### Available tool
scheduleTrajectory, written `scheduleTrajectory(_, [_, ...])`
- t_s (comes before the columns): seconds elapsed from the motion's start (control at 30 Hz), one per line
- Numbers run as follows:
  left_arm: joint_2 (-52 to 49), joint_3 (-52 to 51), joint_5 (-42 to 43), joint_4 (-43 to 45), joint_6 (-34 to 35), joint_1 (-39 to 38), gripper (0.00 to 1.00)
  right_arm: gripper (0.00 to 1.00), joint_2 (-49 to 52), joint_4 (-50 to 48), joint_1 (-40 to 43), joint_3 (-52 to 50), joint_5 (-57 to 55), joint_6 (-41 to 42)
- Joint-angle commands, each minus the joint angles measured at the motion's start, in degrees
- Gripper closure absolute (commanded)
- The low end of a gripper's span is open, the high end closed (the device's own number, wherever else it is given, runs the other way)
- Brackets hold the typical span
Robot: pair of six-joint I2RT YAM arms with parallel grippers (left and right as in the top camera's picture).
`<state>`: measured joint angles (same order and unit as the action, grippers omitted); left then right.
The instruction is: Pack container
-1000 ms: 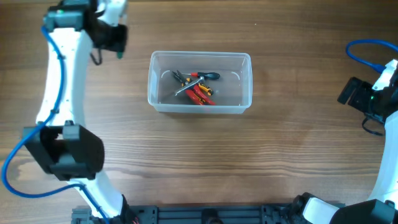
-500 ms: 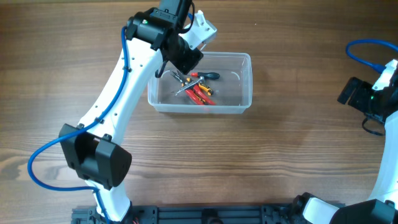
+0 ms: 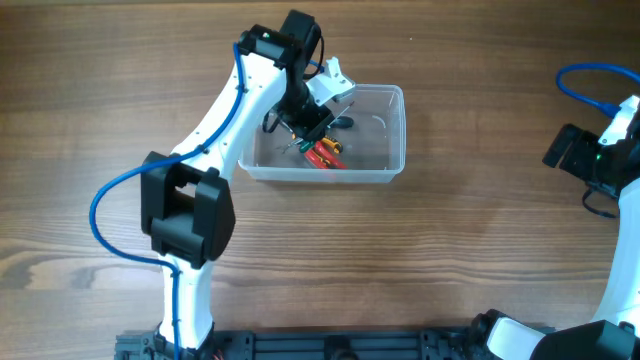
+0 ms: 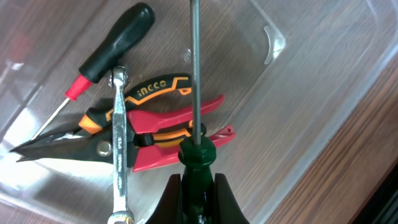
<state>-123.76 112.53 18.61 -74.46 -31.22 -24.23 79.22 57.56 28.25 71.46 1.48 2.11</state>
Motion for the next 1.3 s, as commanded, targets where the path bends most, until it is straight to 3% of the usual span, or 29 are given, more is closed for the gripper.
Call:
scheduleTrajectory(0.0, [-2.89, -0.94, 1.97, -0.02, -1.6, 0.07, 0.96, 0.0, 0.07, -0.13, 0.11, -0.2, 0.52, 0.92])
scheduleTrajectory(0.3, [-4.2, -1.07, 1.95, 2.01, -1.6, 0.09, 0.94, 0.0, 0.07, -0.13, 0.11, -0.2, 0.52, 0.9])
scheduleTrajectory(0.4, [-4.2, -1.07, 1.92, 2.01, -1.6, 0.09, 0.82, 0.0, 0.07, -0.13, 0.11, -0.2, 0.52, 0.9])
scheduleTrajectory(0.47, [-4.2, -1.07, 1.92, 2.01, -1.6, 0.13, 0.81, 0.0, 0.07, -0.13, 0.11, -0.2, 0.52, 0.92])
scheduleTrajectory(0.53, [-4.2, -1.07, 1.92, 2.03, -1.6, 0.13, 0.57, 0.0, 0.07, -0.13, 0.11, -0.2, 0.52, 0.9])
scheduleTrajectory(0.6, [-4.2, -1.07, 1.92, 2.08, -1.6, 0.13, 0.4, 0.0, 0.07, -0.13, 0.11, -0.2, 0.52, 0.92])
scheduleTrajectory(0.67, [-4.17, -1.05, 1.88, 2.49, -1.57, 0.15, 0.32, 0.0, 0.07, -0.13, 0.11, -0.2, 0.52, 0.9])
scheduleTrajectory(0.8, [-3.61, -0.48, 1.53, 4.92, 0.15, 0.85, 0.29, 0.0, 0.07, -0.13, 0.11, -0.2, 0.52, 0.92])
scheduleTrajectory(0.97, [0.55, 9.07, 1.99, 5.05, 8.07, 4.17, 0.28, 0.0, 0.07, -0.13, 0.11, -0.2, 0.52, 0.9])
scheduleTrajectory(1.07, [5.81, 15.61, 1.99, 4.98, 13.33, 8.0, 0.18, 0.0, 0.07, -0.13, 0.11, -0.2, 0.52, 0.9])
scheduleTrajectory(1.2, [15.85, 16.9, 1.97, 3.67, 15.45, 15.61, 0.0, 0.0, 0.07, -0.13, 0.11, -0.2, 0.52, 0.9])
scheduleTrajectory(1.27, [20.7, 16.9, 1.97, 0.66, 15.45, 20.55, 0.0, 0.0, 0.07, -0.13, 0.11, -0.2, 0.52, 0.9])
